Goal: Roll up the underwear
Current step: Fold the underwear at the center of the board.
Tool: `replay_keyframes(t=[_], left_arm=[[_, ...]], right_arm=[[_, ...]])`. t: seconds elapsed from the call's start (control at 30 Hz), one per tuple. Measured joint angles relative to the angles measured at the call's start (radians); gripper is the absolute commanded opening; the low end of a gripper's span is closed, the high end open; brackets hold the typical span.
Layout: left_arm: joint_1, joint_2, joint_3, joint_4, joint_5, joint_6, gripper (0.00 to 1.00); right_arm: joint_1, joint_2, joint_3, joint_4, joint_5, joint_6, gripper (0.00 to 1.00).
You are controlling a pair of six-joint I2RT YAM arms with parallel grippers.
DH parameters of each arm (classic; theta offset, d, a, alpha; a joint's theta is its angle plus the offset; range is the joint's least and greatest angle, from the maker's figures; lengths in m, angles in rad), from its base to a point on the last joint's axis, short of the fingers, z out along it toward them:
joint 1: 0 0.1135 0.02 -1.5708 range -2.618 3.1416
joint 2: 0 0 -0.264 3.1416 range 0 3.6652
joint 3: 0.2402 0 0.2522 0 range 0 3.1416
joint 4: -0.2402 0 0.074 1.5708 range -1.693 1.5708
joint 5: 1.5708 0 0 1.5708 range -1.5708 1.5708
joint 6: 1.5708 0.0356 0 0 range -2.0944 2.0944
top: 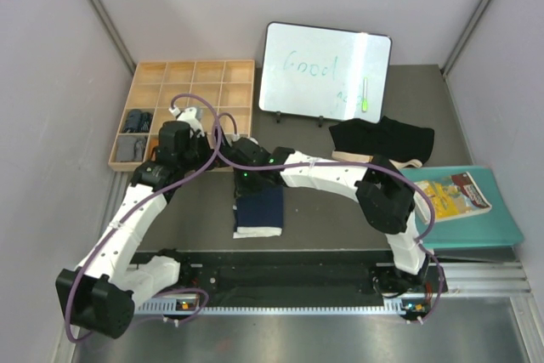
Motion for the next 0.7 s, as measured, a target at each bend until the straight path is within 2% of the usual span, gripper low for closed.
replay_keyframes(t=[0.33,0.37,0.4,0.43,0.53,0.63,0.7], left_arm=[[0.013,0.0,-0.015,-0.024,-0.043,0.001,0.99],[0.013,0.0,-0.016,-0.026,-0.046,0.001,0.99],[0.014,0.0,-0.016,-0.027,-0.05,0.001,0.99],[0.015,0.0,-0.016,-0.027,-0.053,0.002,0.99],[0.015,0.0,-0.016,-0.028,-0.059,0.003,0.99],[0.015,0.001,-0.016,-0.028,-0.062,0.004,0.99],[0.014,0.001,-0.016,-0.028,-0.06,0.003,0.99]], right_arm=[[0.0,0.045,0.021,0.018,-0.008,0.003,0.0],[0.0,0.048,0.023,0.018,-0.008,0.003,0.04],[0.0,0.051,0.026,0.018,-0.009,0.003,0.16],[0.0,0.054,0.027,0.024,-0.01,0.004,0.35],[0.0,0.058,0.027,0.036,-0.026,0.01,0.53],[0.0,0.058,0.027,0.033,-0.024,0.002,0.6],[-0.001,0.048,0.022,0.026,-0.01,-0.004,0.61]])
